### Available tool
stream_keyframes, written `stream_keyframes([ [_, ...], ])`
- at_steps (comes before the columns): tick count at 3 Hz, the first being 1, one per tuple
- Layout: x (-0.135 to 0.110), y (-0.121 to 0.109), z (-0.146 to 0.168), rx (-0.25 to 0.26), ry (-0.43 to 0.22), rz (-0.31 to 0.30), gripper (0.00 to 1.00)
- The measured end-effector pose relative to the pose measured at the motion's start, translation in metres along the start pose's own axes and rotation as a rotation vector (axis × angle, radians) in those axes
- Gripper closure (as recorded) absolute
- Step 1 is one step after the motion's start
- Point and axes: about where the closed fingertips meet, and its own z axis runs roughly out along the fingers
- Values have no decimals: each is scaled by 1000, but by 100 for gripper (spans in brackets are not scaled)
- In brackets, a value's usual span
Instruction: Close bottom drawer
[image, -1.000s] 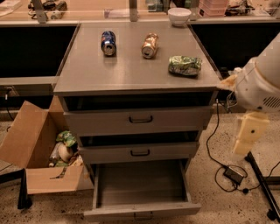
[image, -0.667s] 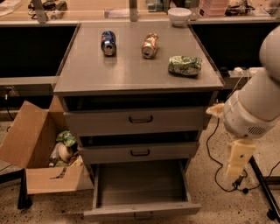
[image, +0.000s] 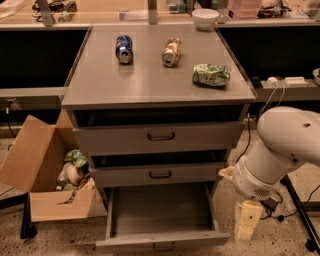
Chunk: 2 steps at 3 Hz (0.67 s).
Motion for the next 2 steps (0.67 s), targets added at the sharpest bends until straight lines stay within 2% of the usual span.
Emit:
stream_keyframes([
  [2, 4, -3, 18, -17, -5, -5, 0],
])
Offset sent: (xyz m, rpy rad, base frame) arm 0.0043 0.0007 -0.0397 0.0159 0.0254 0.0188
